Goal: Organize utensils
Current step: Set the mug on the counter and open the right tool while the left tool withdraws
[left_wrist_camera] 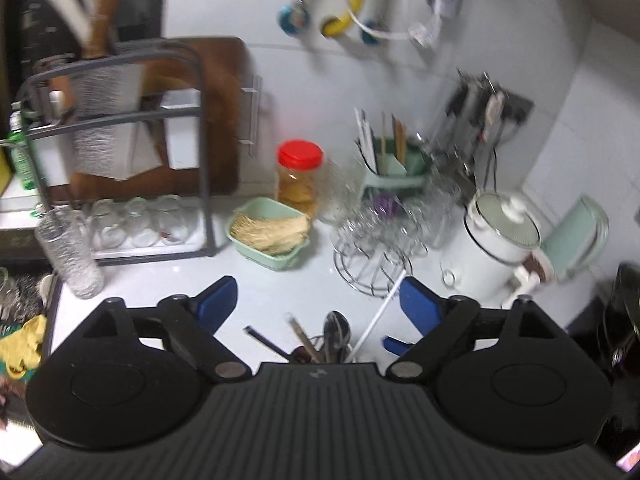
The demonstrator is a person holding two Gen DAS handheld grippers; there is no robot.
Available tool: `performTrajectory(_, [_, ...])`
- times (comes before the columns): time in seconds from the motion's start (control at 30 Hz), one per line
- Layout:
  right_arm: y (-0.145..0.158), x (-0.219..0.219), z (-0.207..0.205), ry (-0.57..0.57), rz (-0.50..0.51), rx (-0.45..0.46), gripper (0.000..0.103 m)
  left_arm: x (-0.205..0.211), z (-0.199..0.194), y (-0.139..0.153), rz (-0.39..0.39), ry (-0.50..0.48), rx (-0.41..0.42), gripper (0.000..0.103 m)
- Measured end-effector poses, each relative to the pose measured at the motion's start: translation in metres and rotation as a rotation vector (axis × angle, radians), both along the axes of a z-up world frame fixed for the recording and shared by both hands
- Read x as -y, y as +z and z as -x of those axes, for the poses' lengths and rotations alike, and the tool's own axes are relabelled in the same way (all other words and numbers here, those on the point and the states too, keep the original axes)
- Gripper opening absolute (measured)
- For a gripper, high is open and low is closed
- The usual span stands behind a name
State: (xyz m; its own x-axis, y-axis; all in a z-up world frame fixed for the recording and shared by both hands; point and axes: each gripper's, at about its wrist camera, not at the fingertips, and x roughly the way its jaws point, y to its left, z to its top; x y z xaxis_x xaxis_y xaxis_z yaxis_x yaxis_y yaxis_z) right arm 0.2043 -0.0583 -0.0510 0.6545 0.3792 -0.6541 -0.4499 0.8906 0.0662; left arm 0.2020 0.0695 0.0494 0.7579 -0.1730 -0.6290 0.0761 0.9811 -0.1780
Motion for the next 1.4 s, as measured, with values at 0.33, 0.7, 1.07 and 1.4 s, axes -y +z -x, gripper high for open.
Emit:
performTrajectory(0.33, [0.065, 0.028, 0.027, -0.059, -0.063, -0.016, 0.103, -0.023, 0.059, 0.015, -0.035, 0.155, 0.058, 0.099])
performTrajectory(0.7, [0.11, 0.042, 0.075, -0.131, -0.115, 0.048, 0.103, -0.033, 0.117, 0.001, -0.041, 0.196, 0.077, 0.101])
performTrajectory(1.07, [0.127, 0.039, 0.138, -0.211, -0.134, 0.088, 0.103, -0.039, 0.177, -0.026, -0.039, 0.206, 0.069, 0.102])
performTrajectory(1.4, [0.137, 0.026, 0.176, -0.223, -0.115, 0.097, 0.103, -0.042, 0.213, -0.041, -0.016, 0.198, 0.029, 0.102])
